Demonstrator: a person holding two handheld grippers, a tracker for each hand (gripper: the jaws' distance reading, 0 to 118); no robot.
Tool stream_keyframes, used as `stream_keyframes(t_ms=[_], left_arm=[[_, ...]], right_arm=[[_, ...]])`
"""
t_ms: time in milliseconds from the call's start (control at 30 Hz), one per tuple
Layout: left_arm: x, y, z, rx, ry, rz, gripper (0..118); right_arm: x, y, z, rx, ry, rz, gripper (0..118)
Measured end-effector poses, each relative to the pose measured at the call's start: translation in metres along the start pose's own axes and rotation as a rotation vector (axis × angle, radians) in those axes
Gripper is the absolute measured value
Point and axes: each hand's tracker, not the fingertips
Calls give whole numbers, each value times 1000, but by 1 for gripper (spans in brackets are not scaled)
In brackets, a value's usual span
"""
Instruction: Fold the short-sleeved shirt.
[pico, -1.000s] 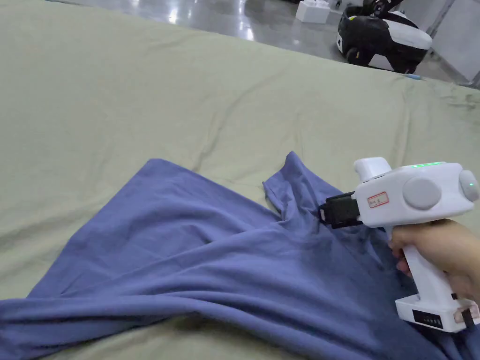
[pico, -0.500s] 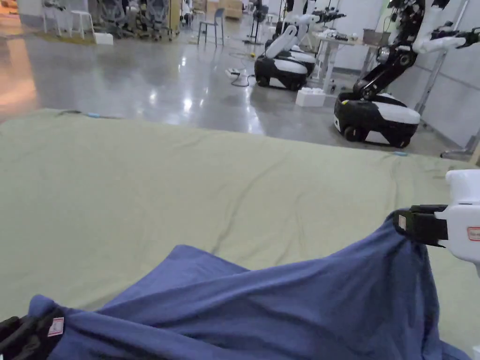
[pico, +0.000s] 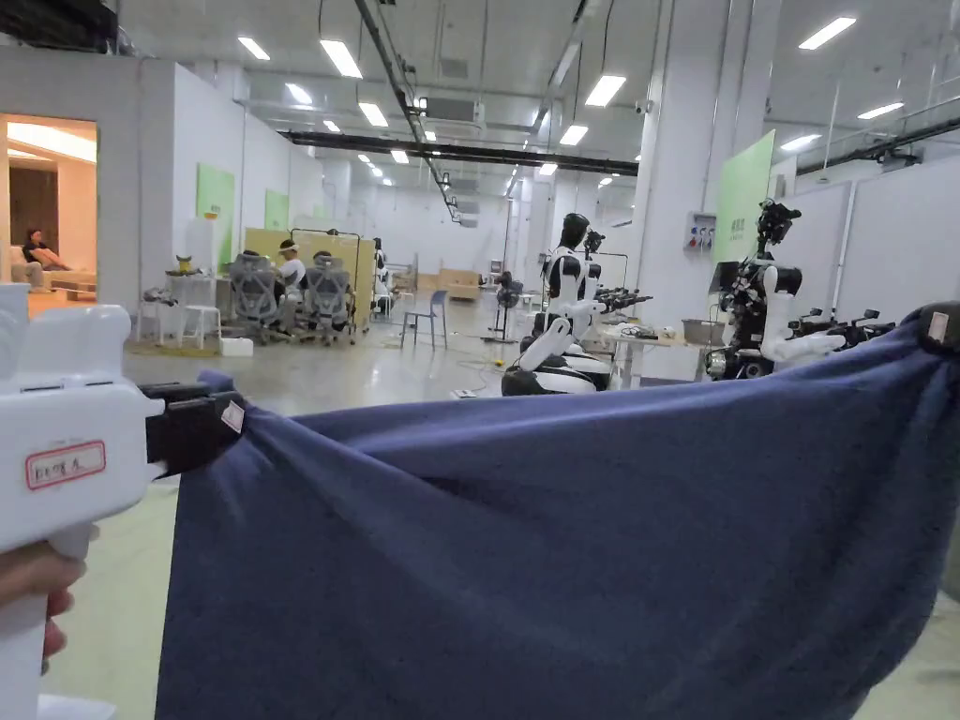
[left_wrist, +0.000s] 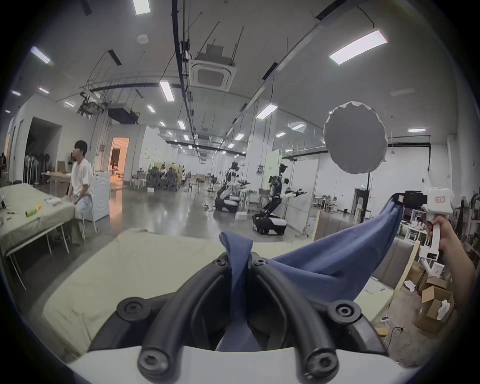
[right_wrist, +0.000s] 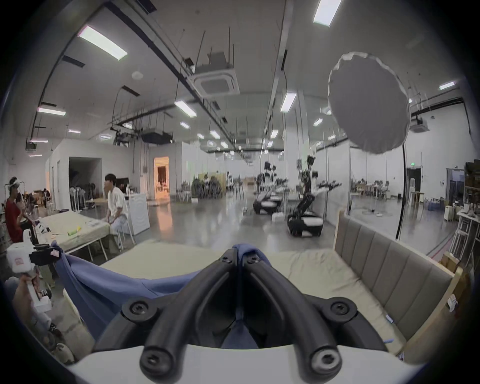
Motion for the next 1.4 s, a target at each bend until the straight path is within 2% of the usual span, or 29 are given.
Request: stream_keyframes(t_ms=[167, 367, 500, 867, 967, 1100, 1233, 1400], left_arm=[[-4, 51, -9, 12, 10, 7, 10], [-15, 87, -55, 16, 63, 0, 10], [-22, 101, -106, -13, 97, -17, 10], [-35, 140, -273, -5, 148, -141, 10], [-39, 149, -325, 19, 145, -124, 10], [-40, 142, -390, 2, 150, -87, 10], [-36, 124, -442, -11, 176, -220, 10], [-47, 74, -488, -29, 165, -167, 10]], right_arm=[[-8, 39, -10, 35, -16, 22, 5], [-13, 69, -72, 45, -30, 41, 5], [-8, 81, -133, 33, -37, -8, 5], [13, 98, -288, 70, -75, -8, 5], [14, 102, -323, 133, -160, 23, 5], [21, 102, -370, 158, -188, -12, 5], [28, 83, -409, 163, -213, -31, 5], [39, 23, -444, 158, -214, 2, 5]])
